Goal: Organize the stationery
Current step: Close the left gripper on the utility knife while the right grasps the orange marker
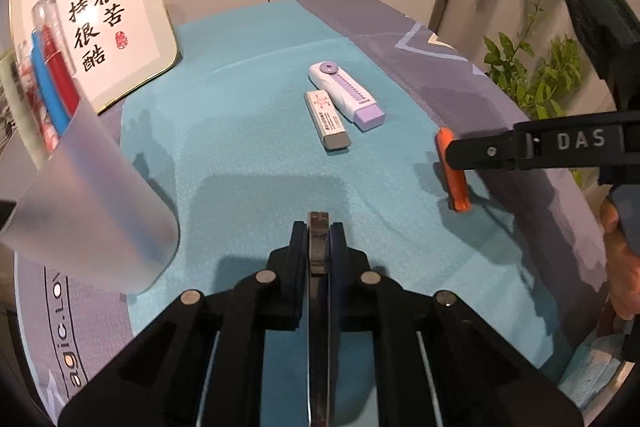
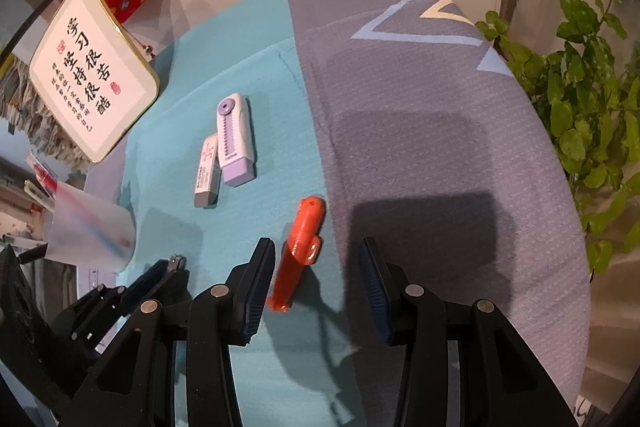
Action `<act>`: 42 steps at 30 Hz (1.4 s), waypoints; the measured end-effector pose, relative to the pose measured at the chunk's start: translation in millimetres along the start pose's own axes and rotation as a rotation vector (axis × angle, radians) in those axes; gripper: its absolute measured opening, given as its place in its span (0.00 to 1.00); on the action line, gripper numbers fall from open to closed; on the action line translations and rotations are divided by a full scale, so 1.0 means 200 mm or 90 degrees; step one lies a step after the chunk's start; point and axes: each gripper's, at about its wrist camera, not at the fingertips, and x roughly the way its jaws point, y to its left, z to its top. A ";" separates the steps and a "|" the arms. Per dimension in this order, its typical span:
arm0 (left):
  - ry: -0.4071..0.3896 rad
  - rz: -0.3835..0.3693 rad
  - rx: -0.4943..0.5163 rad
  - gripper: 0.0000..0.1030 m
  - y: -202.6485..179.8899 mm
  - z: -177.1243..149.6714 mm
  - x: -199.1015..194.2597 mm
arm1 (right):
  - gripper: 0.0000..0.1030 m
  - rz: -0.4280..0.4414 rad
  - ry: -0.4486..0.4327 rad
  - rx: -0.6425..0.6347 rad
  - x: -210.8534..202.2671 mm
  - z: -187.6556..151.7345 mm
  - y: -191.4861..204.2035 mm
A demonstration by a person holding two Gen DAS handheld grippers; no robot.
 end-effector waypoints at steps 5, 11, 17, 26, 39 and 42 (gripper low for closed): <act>-0.026 0.004 -0.002 0.09 0.01 -0.03 -0.08 | 0.43 0.002 0.012 -0.004 0.02 0.00 0.05; -0.070 0.001 -0.009 0.09 0.04 -0.05 -0.22 | 0.43 -0.037 -0.001 -0.036 0.06 0.00 0.15; -0.112 -0.006 -0.014 0.09 0.05 -0.08 -0.36 | 0.14 -0.043 -0.008 -0.036 0.06 -0.01 0.15; -0.140 -0.012 -0.018 0.09 0.07 -0.11 -0.47 | 0.14 0.021 -0.048 -0.060 -0.08 -0.04 0.20; -0.169 -0.012 -0.018 0.09 0.06 -0.12 -0.56 | 0.14 0.039 -0.194 -0.162 -0.33 -0.10 0.35; -0.173 -0.010 -0.019 0.09 0.06 -0.12 -0.58 | 0.14 0.051 -0.216 -0.185 -0.37 -0.13 0.38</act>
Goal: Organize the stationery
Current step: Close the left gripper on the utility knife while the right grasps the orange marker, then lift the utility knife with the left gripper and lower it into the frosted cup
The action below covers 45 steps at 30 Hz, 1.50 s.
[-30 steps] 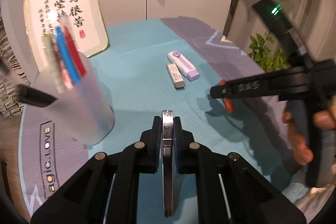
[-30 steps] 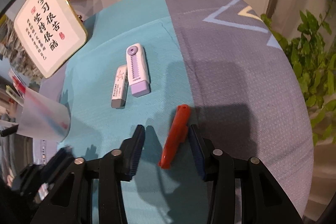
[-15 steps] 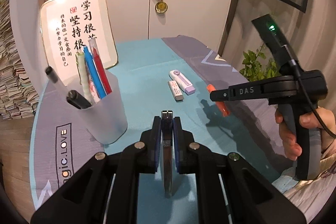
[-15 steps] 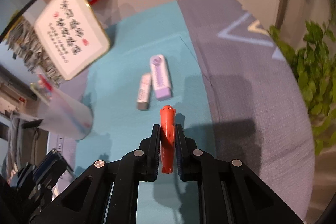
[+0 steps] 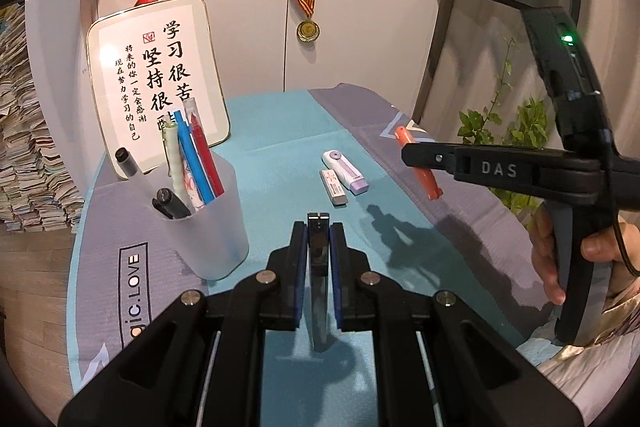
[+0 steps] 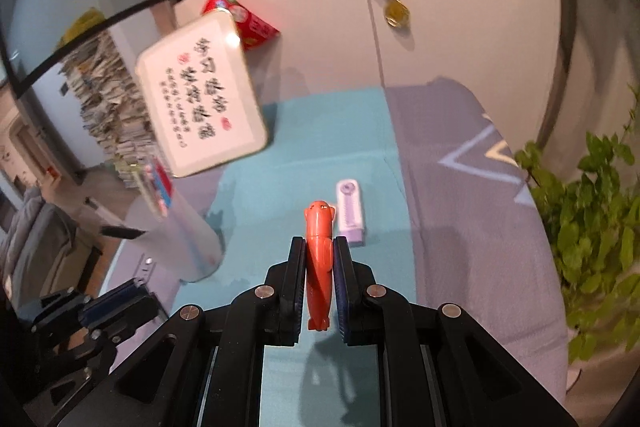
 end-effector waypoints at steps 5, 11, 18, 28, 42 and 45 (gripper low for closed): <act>-0.010 0.003 0.001 0.09 0.00 0.00 -0.03 | 0.14 0.005 -0.024 -0.022 -0.04 0.00 0.04; -0.027 0.007 0.001 0.09 0.00 0.02 -0.07 | 0.14 0.012 -0.048 -0.035 -0.10 -0.01 0.07; -0.048 0.017 0.009 0.09 -0.01 0.05 -0.11 | 0.14 0.024 -0.049 -0.045 -0.11 -0.03 0.09; -0.129 0.080 -0.004 0.09 0.09 0.26 -0.27 | 0.14 0.044 -0.054 -0.048 -0.12 -0.03 0.09; -0.170 0.150 -0.084 0.09 0.38 0.39 -0.32 | 0.14 0.057 -0.060 -0.059 -0.14 -0.02 0.13; -0.157 0.148 -0.094 0.09 0.41 0.38 -0.28 | 0.14 0.057 -0.061 -0.061 -0.14 -0.02 0.14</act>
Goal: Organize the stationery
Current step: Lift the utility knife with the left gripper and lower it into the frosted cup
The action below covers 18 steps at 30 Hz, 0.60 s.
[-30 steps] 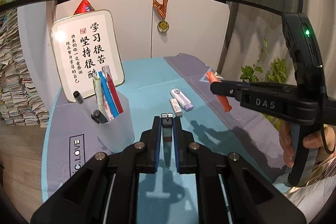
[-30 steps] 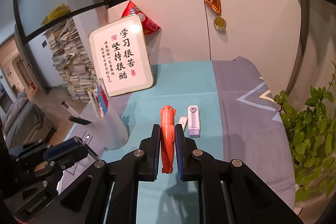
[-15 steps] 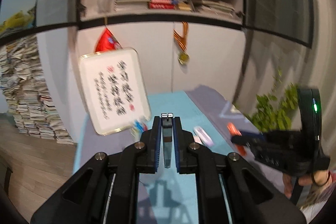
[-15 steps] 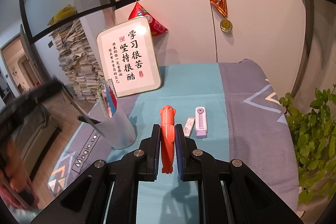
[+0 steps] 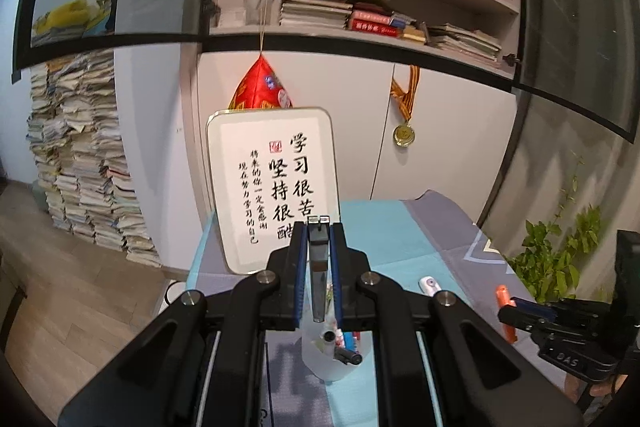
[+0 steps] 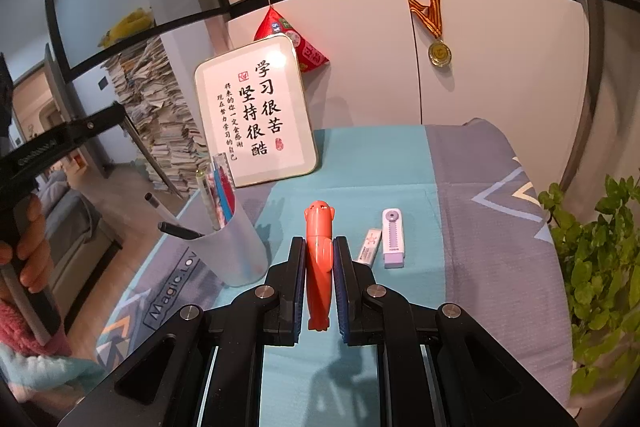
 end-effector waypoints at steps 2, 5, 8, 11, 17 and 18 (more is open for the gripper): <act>0.010 -0.002 -0.001 0.09 0.00 -0.02 0.03 | 0.14 0.001 0.001 -0.002 0.00 0.00 0.01; 0.027 -0.004 0.005 0.09 0.00 -0.05 0.07 | 0.14 0.002 -0.001 -0.004 0.00 0.00 0.01; 0.047 -0.006 0.007 0.09 0.00 -0.08 0.11 | 0.14 0.001 -0.004 -0.007 0.00 0.01 0.02; 0.068 -0.007 0.006 0.09 0.00 -0.11 0.15 | 0.14 0.001 -0.005 -0.010 0.00 0.01 0.03; 0.100 -0.014 0.002 0.09 0.01 -0.18 0.19 | 0.14 0.002 -0.006 -0.015 0.00 0.02 0.05; 0.103 -0.016 0.001 0.09 0.01 -0.18 0.20 | 0.14 0.003 -0.007 -0.016 0.00 0.02 0.06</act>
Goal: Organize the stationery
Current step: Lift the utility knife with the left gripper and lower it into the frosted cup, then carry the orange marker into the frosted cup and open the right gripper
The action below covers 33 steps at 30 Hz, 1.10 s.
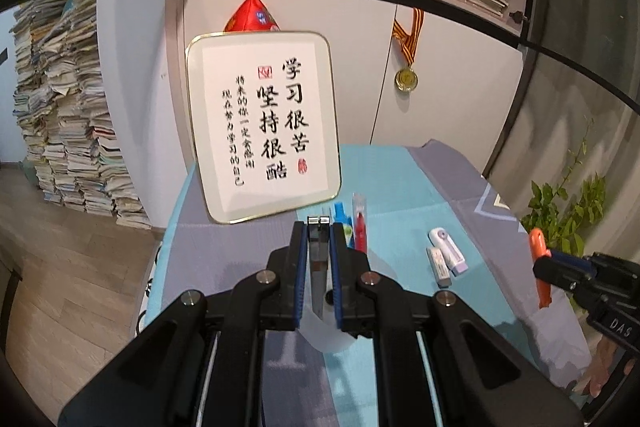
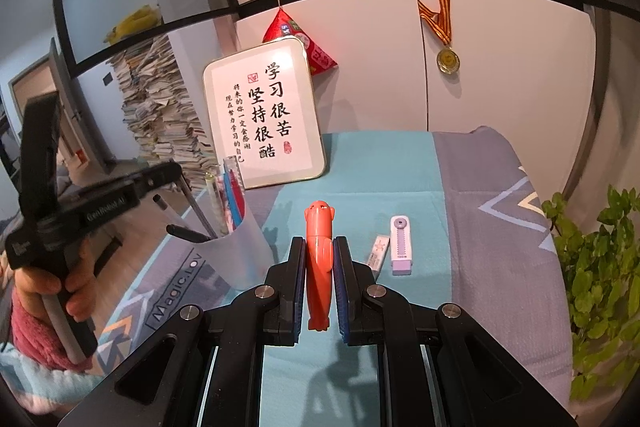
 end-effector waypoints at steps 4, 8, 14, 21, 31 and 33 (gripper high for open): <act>0.001 -0.008 -0.002 0.09 0.01 -0.01 -0.01 | 0.14 0.002 -0.002 -0.010 0.00 0.01 0.03; 0.003 -0.010 -0.003 0.09 0.02 -0.02 0.00 | 0.14 0.003 -0.002 -0.014 0.00 0.02 0.05; -0.010 -0.014 -0.010 0.09 0.04 -0.02 -0.03 | 0.14 0.002 -0.002 -0.016 0.01 0.02 0.06; -0.039 -0.002 -0.014 0.09 0.08 -0.03 -0.11 | 0.14 0.008 0.000 -0.022 0.02 0.04 0.10; -0.058 0.020 -0.018 0.11 0.19 -0.15 -0.23 | 0.14 0.060 -0.023 -0.042 0.07 0.16 0.26; -0.049 0.015 -0.023 0.11 0.21 -0.19 -0.23 | 0.14 0.078 -0.021 -0.048 0.10 0.19 0.30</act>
